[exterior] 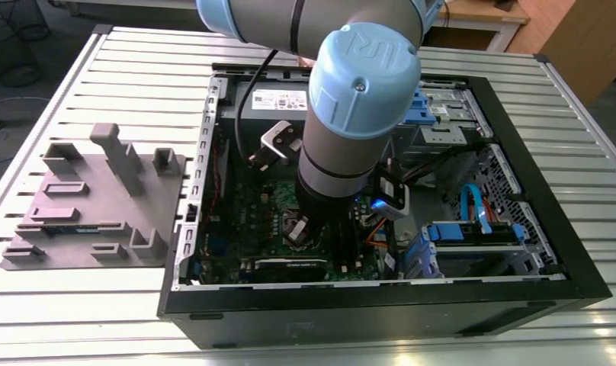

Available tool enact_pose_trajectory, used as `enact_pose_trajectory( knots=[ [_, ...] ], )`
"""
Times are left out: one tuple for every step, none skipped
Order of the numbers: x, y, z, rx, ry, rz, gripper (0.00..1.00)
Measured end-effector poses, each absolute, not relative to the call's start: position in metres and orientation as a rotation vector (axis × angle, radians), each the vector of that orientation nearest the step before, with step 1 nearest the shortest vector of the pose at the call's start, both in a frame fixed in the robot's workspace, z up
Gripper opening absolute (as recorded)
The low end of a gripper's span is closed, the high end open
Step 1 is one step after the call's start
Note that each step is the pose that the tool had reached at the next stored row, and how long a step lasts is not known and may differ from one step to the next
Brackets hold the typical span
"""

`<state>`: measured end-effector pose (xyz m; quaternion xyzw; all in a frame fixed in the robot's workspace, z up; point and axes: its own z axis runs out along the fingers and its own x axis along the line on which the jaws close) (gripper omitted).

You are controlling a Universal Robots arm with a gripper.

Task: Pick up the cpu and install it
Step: 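Install the first cpu locking lever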

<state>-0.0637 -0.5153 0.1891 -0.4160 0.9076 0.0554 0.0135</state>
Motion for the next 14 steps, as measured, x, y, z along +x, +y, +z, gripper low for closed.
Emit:
enact_pose_trajectory(
  knots=[
    [-0.0637, -0.5153, 0.1891, -1.296, 2.827, 0.172, 0.11],
    [-0.0637, -0.5153, 0.1891, -1.296, 2.827, 0.172, 0.11],
    [-0.0637, -0.5153, 0.1891, -1.296, 2.827, 0.172, 0.11],
    [-0.0637, -0.5153, 0.1891, -1.296, 2.827, 0.172, 0.11],
    [-0.0637, -0.5153, 0.1891, -1.296, 2.827, 0.172, 0.11],
    [-0.0637, -0.5153, 0.189, -1.296, 2.827, 0.172, 0.11],
    [-0.0637, -0.5153, 0.189, -1.296, 2.827, 0.172, 0.11],
    [-0.0637, -0.5153, 0.189, -1.296, 2.827, 0.172, 0.11],
    [-0.0637, -0.5153, 0.189, -1.296, 2.827, 0.172, 0.11],
    [-0.0637, -0.5153, 0.189, -1.296, 2.827, 0.172, 0.11],
    [-0.0637, -0.5153, 0.1889, -1.296, 2.827, 0.172, 0.11],
    [-0.0637, -0.5153, 0.1889, -1.296, 2.827, 0.172, 0.11],
    [-0.0637, -0.5153, 0.1889, -1.296, 2.827, 0.172, 0.11],
    [-0.0637, -0.5153, 0.1889, -1.296, 2.827, 0.172, 0.11]
  ],
)
